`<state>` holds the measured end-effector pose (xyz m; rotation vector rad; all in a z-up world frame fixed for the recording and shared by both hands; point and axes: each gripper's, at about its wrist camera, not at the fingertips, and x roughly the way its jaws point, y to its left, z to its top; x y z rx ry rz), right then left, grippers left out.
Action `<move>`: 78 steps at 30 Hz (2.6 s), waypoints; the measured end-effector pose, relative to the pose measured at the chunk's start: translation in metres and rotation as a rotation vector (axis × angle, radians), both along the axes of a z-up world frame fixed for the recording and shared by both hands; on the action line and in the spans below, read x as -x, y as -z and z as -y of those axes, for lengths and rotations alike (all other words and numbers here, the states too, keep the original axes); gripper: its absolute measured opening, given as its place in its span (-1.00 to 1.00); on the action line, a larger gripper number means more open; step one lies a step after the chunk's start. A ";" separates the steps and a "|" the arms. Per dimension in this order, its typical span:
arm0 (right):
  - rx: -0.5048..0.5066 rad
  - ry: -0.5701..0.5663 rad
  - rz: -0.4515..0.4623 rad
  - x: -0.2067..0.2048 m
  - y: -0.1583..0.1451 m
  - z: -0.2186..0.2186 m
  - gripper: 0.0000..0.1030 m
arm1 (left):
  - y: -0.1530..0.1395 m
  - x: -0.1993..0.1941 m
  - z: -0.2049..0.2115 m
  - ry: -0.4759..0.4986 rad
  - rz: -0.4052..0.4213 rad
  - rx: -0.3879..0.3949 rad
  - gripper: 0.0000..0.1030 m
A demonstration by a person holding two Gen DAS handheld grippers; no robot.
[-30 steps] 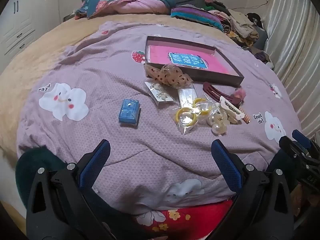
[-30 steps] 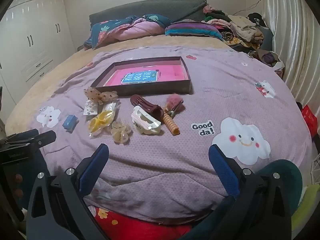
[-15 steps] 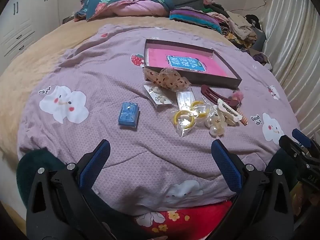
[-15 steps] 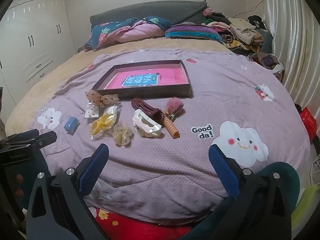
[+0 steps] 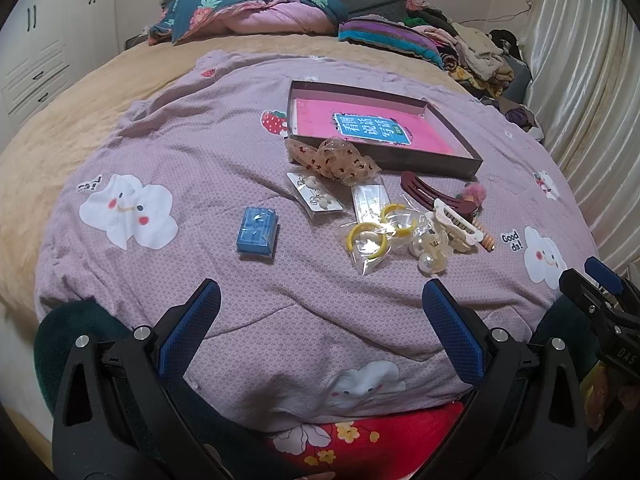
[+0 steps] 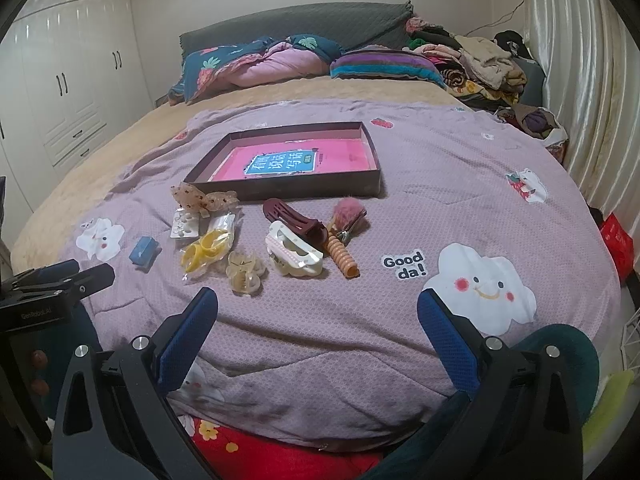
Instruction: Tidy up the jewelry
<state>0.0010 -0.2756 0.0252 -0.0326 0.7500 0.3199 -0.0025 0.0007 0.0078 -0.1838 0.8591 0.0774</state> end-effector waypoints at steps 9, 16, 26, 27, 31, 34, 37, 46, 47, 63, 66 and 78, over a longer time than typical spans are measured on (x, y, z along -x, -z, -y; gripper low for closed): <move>-0.001 0.000 0.001 0.000 -0.001 0.000 0.92 | 0.000 0.000 0.000 0.000 0.001 -0.001 0.84; 0.001 -0.001 0.004 0.000 -0.002 0.000 0.92 | -0.001 0.000 0.000 0.000 0.002 -0.002 0.84; -0.001 0.000 0.005 0.001 -0.003 0.000 0.92 | 0.000 0.000 0.000 0.002 0.002 -0.002 0.84; -0.001 -0.001 0.003 0.001 -0.002 0.000 0.92 | -0.001 0.000 0.000 0.001 0.002 -0.003 0.84; 0.001 0.002 0.009 0.001 -0.003 0.000 0.92 | -0.001 0.000 0.000 0.000 0.003 -0.002 0.84; -0.001 0.003 0.008 0.001 -0.005 -0.001 0.92 | -0.001 0.000 0.000 -0.001 0.002 -0.002 0.84; 0.002 0.003 0.011 0.001 -0.004 0.000 0.92 | -0.002 -0.001 0.000 0.000 0.004 -0.004 0.84; 0.008 -0.004 0.021 0.003 -0.006 -0.003 0.92 | -0.005 -0.003 -0.002 -0.005 0.005 0.001 0.84; 0.009 -0.006 0.021 0.002 -0.003 -0.003 0.92 | -0.005 -0.002 -0.002 -0.004 0.004 -0.001 0.84; -0.027 -0.124 -0.033 -0.014 0.004 -0.029 0.92 | 0.007 -0.005 -0.039 -0.074 -0.001 0.027 0.84; -0.044 -0.152 -0.065 -0.021 0.010 -0.038 0.92 | 0.012 -0.009 -0.050 -0.095 -0.009 0.031 0.84; 0.001 -0.192 -0.110 -0.048 0.034 -0.066 0.92 | 0.032 -0.042 -0.070 -0.097 -0.066 -0.017 0.84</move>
